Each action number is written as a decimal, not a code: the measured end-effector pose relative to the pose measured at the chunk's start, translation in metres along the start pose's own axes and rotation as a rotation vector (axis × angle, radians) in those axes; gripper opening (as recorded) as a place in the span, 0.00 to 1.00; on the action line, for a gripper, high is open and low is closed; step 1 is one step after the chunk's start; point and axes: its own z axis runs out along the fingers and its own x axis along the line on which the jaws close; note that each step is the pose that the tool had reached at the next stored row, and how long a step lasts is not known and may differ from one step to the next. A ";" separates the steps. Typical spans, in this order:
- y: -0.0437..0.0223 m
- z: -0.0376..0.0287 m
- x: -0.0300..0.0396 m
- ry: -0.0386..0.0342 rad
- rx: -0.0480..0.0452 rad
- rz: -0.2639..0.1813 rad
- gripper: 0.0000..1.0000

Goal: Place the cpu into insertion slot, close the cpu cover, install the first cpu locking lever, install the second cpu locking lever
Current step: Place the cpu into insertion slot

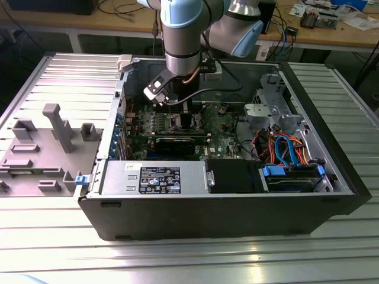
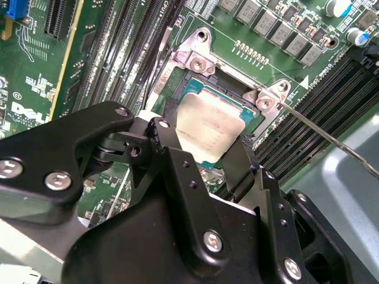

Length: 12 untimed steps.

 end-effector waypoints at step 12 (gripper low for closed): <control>0.0004 -0.0044 0.0001 -0.0002 -0.0001 0.004 0.54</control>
